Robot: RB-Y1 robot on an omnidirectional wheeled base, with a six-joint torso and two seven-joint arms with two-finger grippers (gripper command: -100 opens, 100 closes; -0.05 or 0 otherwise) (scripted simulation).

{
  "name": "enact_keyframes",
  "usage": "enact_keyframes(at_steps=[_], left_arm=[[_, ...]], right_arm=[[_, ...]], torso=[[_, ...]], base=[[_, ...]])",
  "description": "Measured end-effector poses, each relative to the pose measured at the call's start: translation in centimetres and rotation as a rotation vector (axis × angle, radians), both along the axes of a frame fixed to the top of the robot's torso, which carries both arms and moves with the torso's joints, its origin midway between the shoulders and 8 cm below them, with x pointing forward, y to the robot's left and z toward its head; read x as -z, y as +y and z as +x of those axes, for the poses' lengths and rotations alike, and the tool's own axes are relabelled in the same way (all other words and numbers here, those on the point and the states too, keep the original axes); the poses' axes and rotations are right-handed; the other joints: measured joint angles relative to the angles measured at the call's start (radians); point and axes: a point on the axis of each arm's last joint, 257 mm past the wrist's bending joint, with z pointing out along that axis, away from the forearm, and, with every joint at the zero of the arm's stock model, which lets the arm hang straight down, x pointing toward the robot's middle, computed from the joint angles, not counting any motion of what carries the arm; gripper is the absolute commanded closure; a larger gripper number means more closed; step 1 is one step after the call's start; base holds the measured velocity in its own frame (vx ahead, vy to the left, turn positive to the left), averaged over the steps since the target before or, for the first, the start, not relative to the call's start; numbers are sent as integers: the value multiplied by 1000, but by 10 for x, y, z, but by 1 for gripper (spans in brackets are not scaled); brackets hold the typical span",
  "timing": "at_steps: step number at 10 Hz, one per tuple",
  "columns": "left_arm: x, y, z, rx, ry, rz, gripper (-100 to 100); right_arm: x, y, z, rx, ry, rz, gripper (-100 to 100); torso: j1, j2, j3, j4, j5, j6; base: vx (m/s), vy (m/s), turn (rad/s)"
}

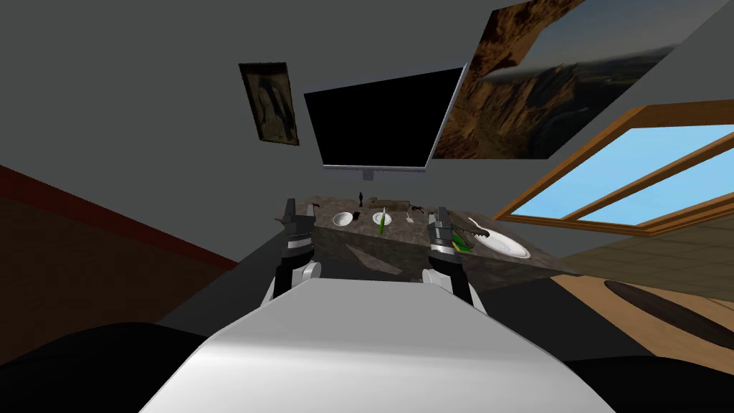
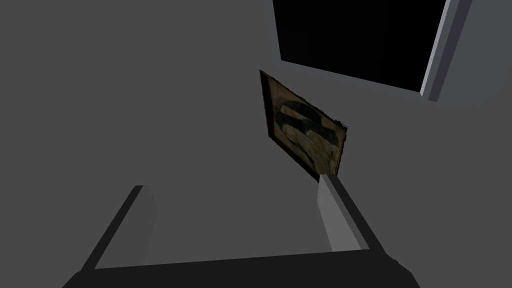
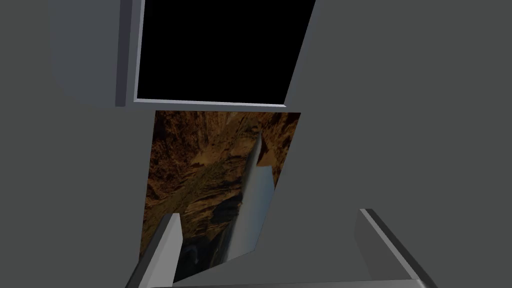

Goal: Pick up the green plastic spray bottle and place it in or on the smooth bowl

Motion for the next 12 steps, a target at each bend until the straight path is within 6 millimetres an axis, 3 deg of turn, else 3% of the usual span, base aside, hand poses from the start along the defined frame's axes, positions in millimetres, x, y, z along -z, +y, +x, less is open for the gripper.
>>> enact_keyframes(at_steps=[6, 12], left_arm=[[0, 0, 0, 0, 0, 0, 0], [0, 0, 0, 0, 0, 0, 0]], right_arm=[[27, -10, 4, 1, 116, -142, -100], [88, -51, -4, 81, 346, -327, -100]], torso=[[5, 3, 2, 1, 1, 0], [12, 4, 2, 1, 3, 0]], base=[[-48, 66, -33], [-56, 149, -29]])
